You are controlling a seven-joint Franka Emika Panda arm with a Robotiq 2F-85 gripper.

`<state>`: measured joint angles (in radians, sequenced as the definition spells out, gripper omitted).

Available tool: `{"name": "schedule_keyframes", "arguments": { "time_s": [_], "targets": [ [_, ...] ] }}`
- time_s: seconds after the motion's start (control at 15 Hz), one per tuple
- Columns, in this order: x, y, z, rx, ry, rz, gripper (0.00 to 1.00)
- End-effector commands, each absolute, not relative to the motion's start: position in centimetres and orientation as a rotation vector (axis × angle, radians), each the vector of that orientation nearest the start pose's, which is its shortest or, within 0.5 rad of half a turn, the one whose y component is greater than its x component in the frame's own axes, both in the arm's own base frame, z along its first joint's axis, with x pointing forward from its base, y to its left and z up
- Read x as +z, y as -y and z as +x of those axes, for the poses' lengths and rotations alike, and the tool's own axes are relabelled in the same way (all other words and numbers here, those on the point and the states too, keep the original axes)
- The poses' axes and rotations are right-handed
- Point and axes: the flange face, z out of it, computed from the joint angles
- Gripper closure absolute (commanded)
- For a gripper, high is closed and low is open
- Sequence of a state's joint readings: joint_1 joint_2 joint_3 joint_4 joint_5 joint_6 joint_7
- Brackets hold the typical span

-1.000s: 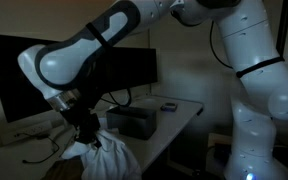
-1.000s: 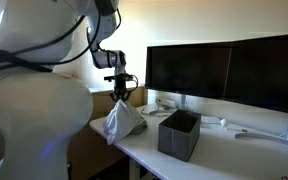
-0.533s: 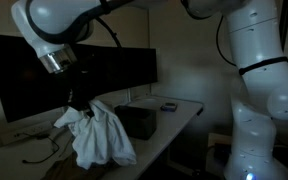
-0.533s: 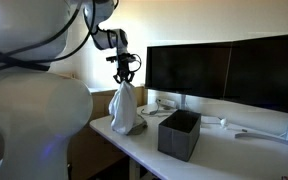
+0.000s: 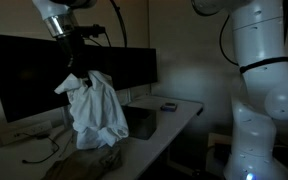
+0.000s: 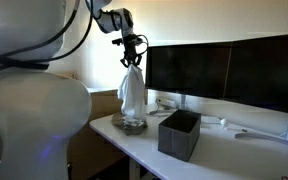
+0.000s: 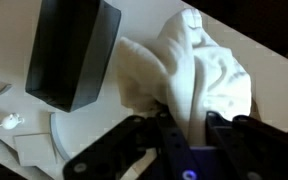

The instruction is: Put the clothes on the table into the grey box

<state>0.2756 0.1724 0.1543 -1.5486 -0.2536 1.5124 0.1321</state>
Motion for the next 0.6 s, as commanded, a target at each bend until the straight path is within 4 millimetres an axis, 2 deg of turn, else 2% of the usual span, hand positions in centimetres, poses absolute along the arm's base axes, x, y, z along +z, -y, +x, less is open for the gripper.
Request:
{"name": "schedule_keyframes", "arguments": {
  "time_s": [0.0, 0.33, 0.53],
  "targets": [
    [59.1, -17.6, 54.7, 0.182, 0.584, -3.359, 0.87],
    [65.3, -10.9, 55.4, 0.120, 0.680, -3.354, 0.87],
    [67.3, -6.4, 56.2, 0.086, 0.720, -3.357, 0.87]
  ]
}}
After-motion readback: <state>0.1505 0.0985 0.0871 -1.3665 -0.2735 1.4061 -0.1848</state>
